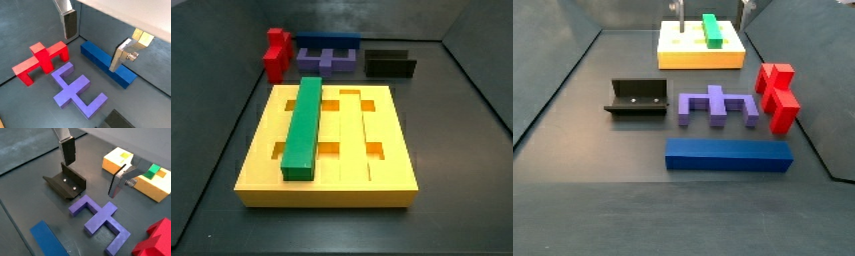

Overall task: Pick up the blue object. Move up. Move to above the board. Insert the blue object.
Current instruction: Pick up the blue object.

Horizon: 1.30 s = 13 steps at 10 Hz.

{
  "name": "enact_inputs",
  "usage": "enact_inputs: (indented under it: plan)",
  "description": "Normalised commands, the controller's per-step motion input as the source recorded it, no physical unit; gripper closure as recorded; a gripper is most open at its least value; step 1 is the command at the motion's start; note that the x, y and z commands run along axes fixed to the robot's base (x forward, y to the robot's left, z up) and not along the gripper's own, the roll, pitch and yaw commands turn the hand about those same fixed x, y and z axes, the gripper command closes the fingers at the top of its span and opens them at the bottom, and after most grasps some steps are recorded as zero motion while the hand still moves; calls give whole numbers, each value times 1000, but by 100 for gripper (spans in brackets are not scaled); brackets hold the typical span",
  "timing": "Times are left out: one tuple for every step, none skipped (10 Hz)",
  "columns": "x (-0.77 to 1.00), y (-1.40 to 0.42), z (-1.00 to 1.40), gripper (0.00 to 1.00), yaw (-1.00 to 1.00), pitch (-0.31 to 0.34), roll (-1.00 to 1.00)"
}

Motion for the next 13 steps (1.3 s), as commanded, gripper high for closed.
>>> enact_inputs:
  plan:
    - [0, 0, -9, 0, 0, -6, 0]
    - [17, 171, -66, 0, -369, 30, 0]
    - [-51, 206, -120, 0, -780, 37, 0]
    - [-51, 26, -106, 0, -963, 61, 0]
    - [-9, 0, -89, 0, -1000, 59, 0]
    - [-6, 0, -89, 0, -1000, 59, 0]
    - [-6, 0, -89, 0, -1000, 60, 3]
    - [-6, 0, -89, 0, -1000, 59, 0]
    - [-3, 0, -83, 0, -1000, 59, 0]
    - [0, 0, -83, 0, -1000, 54, 0]
    - [0, 0, -83, 0, -1000, 53, 0]
    - [0, 0, -83, 0, -1000, 53, 0]
    - [0, 0, -66, 0, -1000, 49, 0]
